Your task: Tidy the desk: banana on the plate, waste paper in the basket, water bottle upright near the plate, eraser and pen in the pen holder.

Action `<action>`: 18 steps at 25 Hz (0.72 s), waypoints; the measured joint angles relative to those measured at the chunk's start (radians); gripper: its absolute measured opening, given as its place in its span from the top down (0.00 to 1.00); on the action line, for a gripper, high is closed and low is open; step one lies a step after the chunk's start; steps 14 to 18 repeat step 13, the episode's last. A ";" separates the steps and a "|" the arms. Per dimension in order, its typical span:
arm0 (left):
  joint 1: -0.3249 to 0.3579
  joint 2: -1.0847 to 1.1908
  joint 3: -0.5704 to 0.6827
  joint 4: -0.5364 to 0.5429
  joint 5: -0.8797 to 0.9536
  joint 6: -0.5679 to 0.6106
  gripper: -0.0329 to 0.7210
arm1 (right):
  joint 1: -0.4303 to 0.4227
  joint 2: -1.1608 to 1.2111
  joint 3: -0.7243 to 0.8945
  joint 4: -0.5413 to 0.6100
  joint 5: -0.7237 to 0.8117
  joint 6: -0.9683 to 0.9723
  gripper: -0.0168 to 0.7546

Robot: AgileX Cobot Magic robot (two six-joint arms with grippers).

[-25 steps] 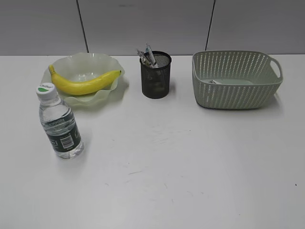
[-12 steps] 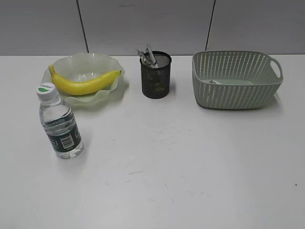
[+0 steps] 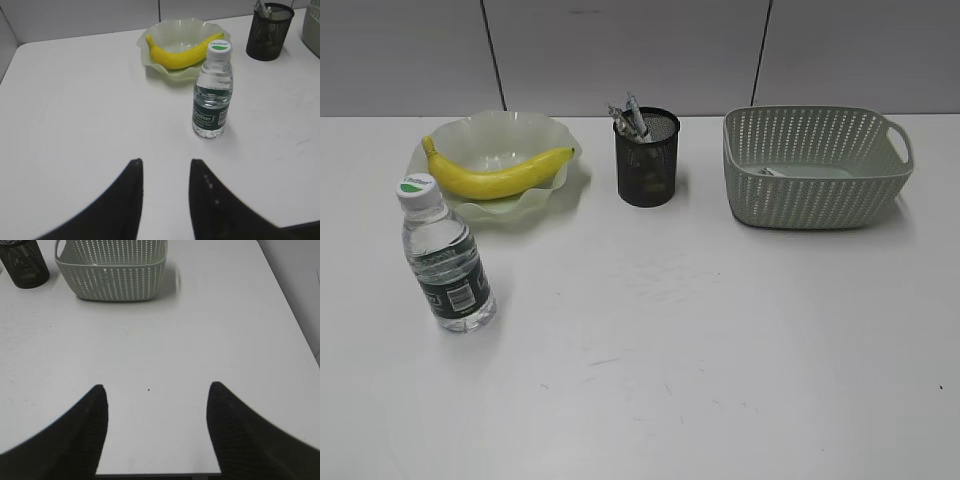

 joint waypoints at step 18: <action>0.000 0.000 0.000 0.000 -0.001 0.000 0.65 | -0.001 0.000 0.000 0.000 0.000 0.000 0.33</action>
